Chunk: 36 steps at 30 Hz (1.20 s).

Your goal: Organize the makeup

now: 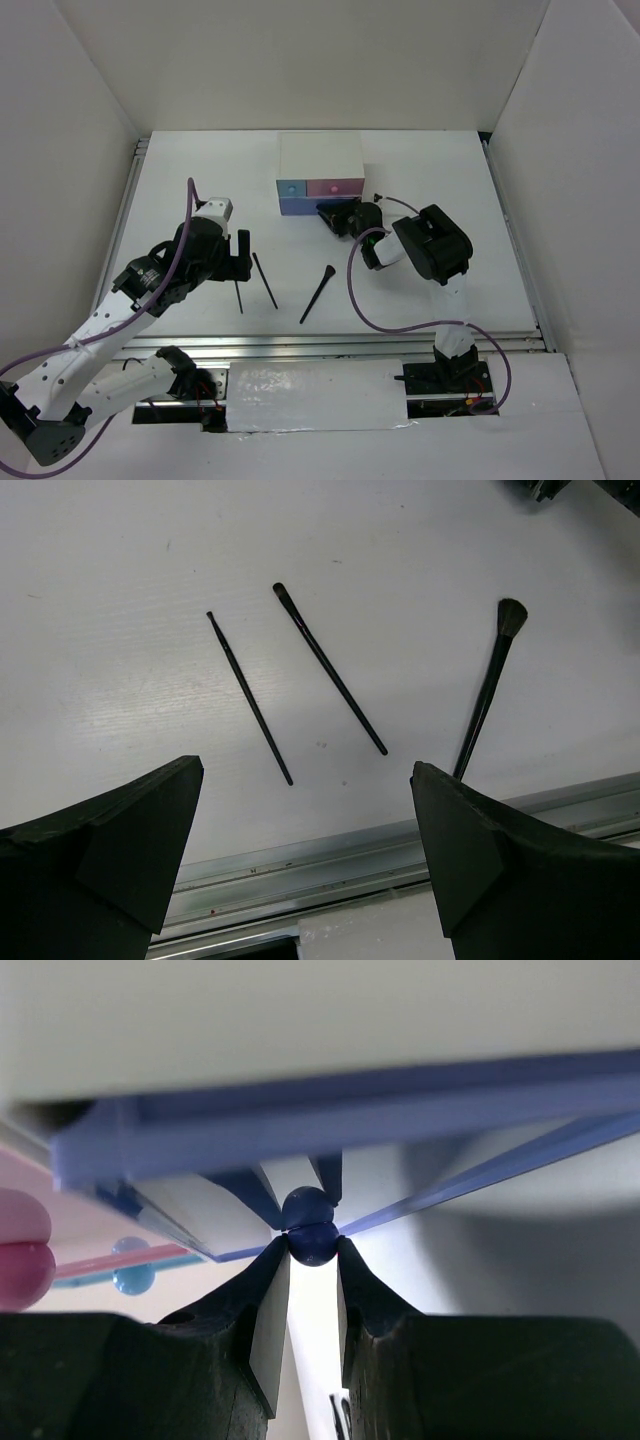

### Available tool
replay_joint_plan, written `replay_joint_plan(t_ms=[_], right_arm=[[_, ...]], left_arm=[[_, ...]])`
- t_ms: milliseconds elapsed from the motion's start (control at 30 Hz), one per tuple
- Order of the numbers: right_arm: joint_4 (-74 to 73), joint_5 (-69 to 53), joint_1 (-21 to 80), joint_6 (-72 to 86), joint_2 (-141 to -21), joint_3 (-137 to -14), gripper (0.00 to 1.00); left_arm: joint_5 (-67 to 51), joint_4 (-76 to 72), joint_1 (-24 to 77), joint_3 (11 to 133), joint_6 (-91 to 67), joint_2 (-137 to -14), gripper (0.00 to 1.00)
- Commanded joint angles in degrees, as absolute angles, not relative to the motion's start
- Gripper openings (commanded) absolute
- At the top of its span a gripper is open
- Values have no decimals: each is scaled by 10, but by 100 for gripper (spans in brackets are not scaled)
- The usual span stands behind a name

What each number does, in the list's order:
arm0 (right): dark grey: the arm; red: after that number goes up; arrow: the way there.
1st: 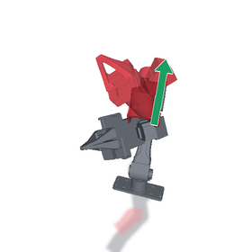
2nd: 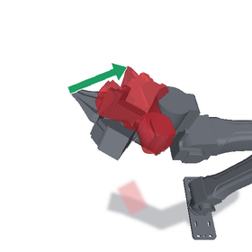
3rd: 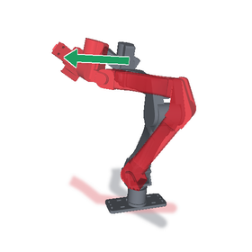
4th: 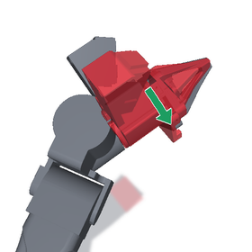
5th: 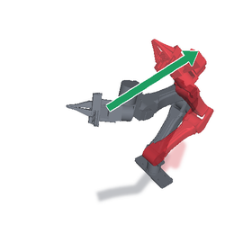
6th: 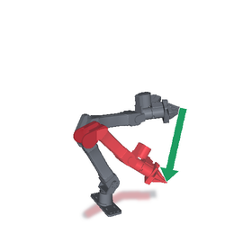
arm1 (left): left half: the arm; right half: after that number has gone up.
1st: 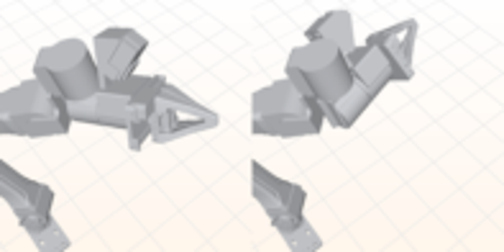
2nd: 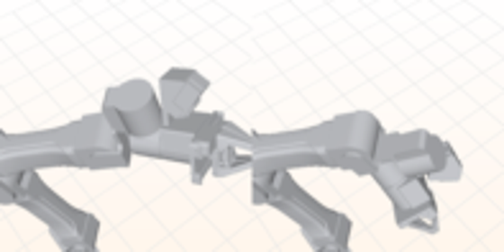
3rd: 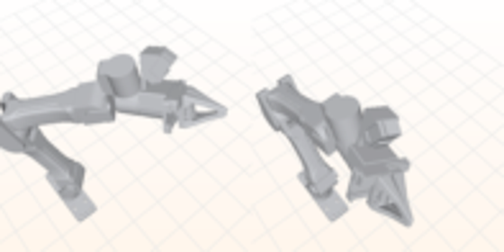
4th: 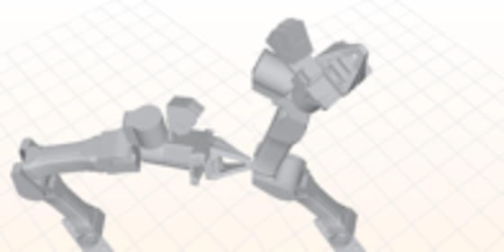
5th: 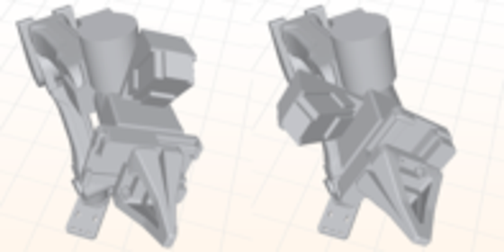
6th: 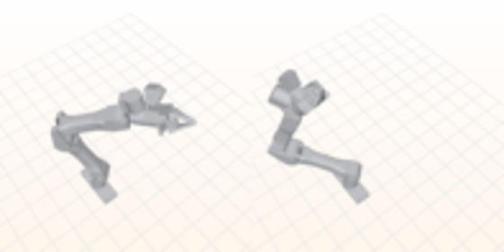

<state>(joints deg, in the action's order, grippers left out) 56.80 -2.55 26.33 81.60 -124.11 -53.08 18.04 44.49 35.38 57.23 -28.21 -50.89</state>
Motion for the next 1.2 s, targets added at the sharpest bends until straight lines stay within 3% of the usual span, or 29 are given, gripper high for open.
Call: replay_joint_plan(t_ms=[0,967,1067,1167], right_arm=[[615,-31,284,817,-1214,-505,18],[694,-22,325,817,-1114,-347,18],[695,-24,328,816,-1109,-338,21],[707,-28,328,817,-1110,-332,32]], left_arm=[[178,423,352,570,-268,-508,99],[180,424,352,570,-270,-512,99],[183,425,352,570,-272,-513,99],[185,425,352,571,-273,-515,99]])
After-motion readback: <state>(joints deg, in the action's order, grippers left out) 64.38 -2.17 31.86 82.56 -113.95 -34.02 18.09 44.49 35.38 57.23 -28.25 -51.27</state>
